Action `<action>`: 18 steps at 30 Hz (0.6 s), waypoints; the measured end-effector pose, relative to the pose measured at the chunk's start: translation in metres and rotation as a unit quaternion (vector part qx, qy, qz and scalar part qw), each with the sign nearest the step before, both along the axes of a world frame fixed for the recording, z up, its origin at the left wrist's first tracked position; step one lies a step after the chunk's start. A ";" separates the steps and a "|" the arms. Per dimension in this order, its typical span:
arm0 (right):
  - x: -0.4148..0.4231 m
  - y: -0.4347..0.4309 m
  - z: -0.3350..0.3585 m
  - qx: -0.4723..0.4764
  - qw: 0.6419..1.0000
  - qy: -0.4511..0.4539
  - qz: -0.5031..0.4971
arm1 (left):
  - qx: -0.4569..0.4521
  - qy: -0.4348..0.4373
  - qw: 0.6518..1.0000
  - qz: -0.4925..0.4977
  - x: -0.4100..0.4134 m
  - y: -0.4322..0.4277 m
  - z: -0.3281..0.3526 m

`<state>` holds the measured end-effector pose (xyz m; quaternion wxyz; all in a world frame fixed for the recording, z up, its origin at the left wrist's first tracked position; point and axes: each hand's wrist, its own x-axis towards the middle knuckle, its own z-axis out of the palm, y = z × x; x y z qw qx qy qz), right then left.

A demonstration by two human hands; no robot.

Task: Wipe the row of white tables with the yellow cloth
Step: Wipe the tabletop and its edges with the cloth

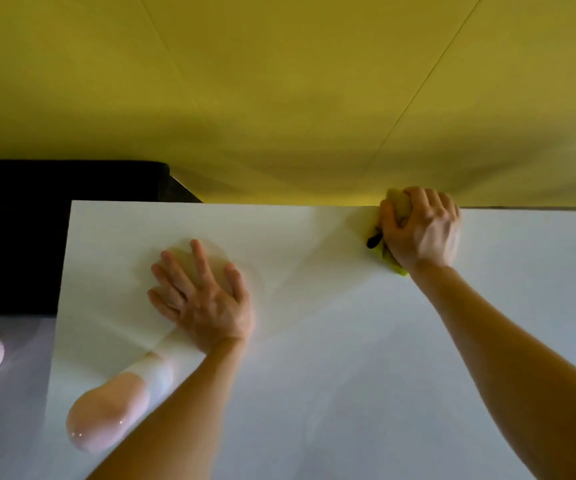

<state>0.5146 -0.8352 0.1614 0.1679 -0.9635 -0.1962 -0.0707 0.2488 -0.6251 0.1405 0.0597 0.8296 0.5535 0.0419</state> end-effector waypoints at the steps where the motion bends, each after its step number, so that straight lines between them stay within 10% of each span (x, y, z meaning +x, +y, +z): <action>1: -0.013 0.024 -0.002 0.009 1.000 0.010 0.013 | 0.002 -0.002 1.000 0.003 0.000 -0.001 -0.001; 7: -0.095 0.214 -0.002 0.081 0.972 0.079 0.205 | 0.048 -0.007 0.999 0.001 -0.003 0.000 -0.006; 11: -0.078 0.188 -0.006 0.106 0.961 0.075 0.244 | 0.061 -0.017 0.998 0.002 -0.002 0.001 -0.008; 18: 0.008 -0.002 0.003 0.059 0.997 0.023 -0.032 | 0.033 -0.012 0.999 0.000 -0.001 0.002 -0.006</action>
